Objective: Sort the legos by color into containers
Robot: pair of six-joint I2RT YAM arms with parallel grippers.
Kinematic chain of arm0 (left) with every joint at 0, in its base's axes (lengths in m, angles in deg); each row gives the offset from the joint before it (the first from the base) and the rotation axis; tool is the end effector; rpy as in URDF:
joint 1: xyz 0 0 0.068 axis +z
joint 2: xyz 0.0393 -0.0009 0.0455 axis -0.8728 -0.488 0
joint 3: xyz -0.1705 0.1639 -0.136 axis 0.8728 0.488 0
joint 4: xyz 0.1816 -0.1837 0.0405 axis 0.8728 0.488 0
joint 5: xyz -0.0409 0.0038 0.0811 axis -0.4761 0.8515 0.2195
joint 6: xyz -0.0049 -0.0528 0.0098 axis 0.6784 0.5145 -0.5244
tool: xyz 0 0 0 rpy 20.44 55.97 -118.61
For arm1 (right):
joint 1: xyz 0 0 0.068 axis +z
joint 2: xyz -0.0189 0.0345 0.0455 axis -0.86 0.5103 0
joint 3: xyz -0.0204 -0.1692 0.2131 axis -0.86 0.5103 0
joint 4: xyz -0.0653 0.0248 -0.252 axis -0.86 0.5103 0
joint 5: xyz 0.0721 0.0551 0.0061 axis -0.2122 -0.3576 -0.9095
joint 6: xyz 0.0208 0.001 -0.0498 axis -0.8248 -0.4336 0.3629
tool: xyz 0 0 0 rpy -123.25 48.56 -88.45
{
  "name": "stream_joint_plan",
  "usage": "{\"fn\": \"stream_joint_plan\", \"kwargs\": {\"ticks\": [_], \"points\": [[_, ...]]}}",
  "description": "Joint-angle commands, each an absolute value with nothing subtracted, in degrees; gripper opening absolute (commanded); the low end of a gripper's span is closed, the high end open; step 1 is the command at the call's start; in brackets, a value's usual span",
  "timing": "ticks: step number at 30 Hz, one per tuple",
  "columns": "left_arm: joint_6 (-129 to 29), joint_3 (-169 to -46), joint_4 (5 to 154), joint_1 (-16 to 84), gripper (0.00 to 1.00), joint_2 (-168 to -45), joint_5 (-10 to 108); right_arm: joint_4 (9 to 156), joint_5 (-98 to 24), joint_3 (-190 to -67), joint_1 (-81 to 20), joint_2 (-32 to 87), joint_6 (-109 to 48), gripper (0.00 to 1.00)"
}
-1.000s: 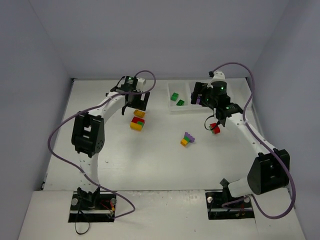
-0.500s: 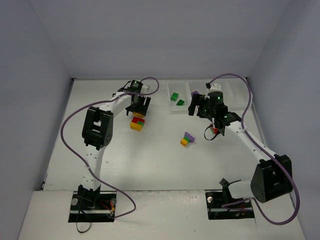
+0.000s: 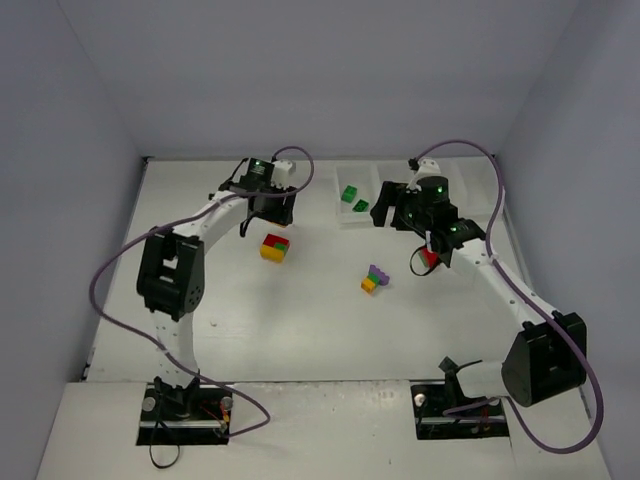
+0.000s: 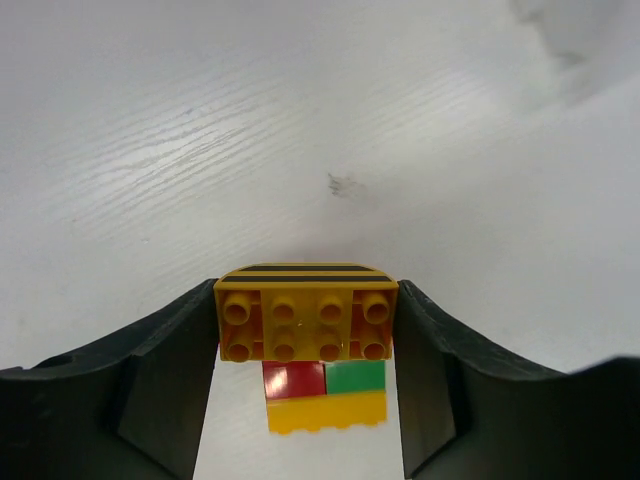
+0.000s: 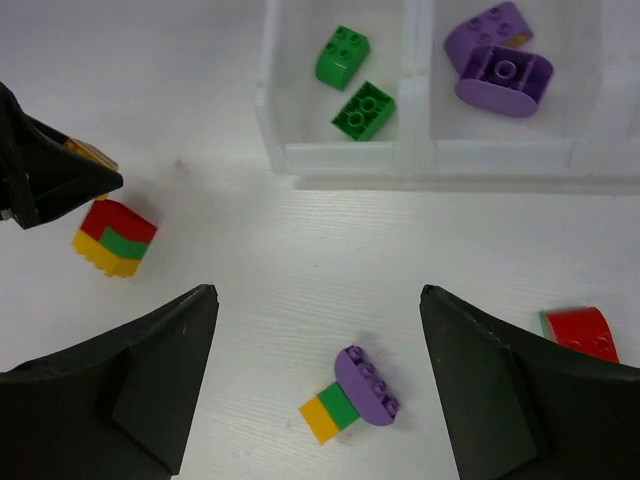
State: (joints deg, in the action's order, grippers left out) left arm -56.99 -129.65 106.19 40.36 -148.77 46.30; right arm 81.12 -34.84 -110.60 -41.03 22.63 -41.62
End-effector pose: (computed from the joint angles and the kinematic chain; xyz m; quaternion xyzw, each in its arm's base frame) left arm 0.4328 -0.1685 0.2229 0.1609 0.9157 -0.1667 0.3282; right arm 0.2969 0.1018 0.3160 -0.0326 0.8065 0.2199 0.5479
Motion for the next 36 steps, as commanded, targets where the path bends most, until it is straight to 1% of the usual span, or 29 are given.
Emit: {"fn": "stream_joint_plan", "kwargs": {"ticks": [1,2,3,7,8,11,15,22,36], "points": [[-61.96,-122.96,91.98,38.91,0.2,-133.45,40.54,79.45,-42.39,-117.87,-40.07,23.0,-41.17,0.78],[-64.32,-120.73,87.52,38.56,0.2,-131.32,39.22,79.81,-43.62,-118.84,-39.89,23.78,-41.34,0.77],[-66.6,-118.88,85.91,38.2,0.2,-127.9,37.9,80.16,-46.07,-119.9,-39.28,24.23,-41.78,0.77],[-70.3,-111.41,79.58,36.71,0.2,-121.03,31.39,81.66,-50.92,-125.78,-37.88,26.34,-43.36,0.75],[-71.62,-108.0,77.21,35.4,0.2,-119.62,30.08,81.66,-51.97,-126.58,-37.7,27.12,-43.72,0.75],[-78.2,-102.89,74.3,31.8,0.2,-114.26,29.19,81.66,-55.66,-129.3,-36.99,28.62,-45.47,0.74],[-80.16,-99.36,72.45,29.06,0.2,-109.07,28.39,81.66,-58.66,-131.59,-35.77,30.38,-47.06,0.74],[-79.99,-98.39,70.52,26.07,0.2,-107.3,30.59,81.66,-62.0,-132.13,-33.83,32.49,-48.11,0.73],[-77.7,-99.71,68.05,26.07,0.2,-108.62,30.77,81.66,-64.72,-130.46,-30.23,33.11,-46.97,0.66]]}}
